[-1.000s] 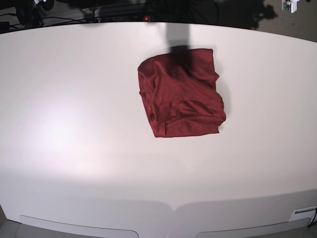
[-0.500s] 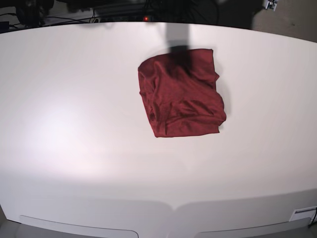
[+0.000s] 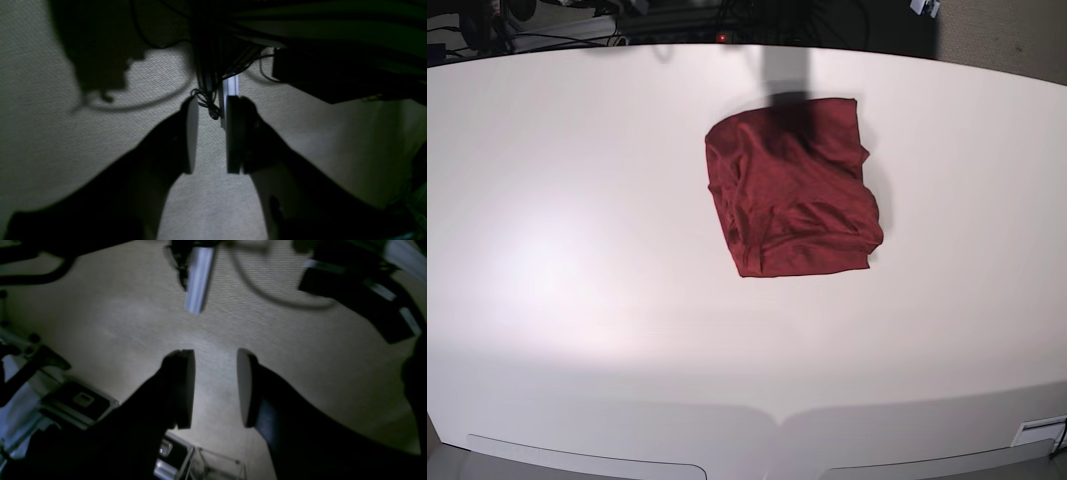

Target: Fold the T-shirt properly

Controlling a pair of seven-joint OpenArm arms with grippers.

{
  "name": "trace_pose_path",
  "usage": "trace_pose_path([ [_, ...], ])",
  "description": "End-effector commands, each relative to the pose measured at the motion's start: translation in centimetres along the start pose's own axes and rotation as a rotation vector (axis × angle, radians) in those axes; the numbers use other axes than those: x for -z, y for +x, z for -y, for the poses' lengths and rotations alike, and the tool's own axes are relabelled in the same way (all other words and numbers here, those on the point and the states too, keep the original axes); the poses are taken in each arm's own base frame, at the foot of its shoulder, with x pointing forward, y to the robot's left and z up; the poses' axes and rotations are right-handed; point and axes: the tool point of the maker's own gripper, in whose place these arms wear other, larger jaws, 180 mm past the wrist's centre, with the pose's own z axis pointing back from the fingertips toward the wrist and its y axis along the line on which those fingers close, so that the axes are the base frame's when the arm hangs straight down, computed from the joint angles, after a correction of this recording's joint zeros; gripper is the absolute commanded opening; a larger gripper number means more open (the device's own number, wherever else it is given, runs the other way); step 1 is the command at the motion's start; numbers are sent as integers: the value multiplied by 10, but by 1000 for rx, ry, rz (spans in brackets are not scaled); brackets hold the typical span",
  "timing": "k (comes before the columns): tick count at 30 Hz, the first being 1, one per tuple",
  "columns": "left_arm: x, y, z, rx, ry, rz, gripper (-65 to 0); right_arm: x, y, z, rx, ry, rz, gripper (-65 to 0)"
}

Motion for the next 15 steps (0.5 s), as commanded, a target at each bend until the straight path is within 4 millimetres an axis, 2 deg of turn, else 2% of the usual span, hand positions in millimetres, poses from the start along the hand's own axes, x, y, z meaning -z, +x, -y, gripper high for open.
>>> trace_pose_path([
  [1, -4, -2, -4, 3, 2, 1, -513, -2, -1, 4, 3, -4, 6, -434],
  [9, -3, -7, -3, 46, -4, -22, -513, -5, 21, 6, 1, -9, 125, -434],
  [15, 1, -14, 10, 82, -28, -46, -513, -5, 22, 6, 1, -8, 129, -434],
])
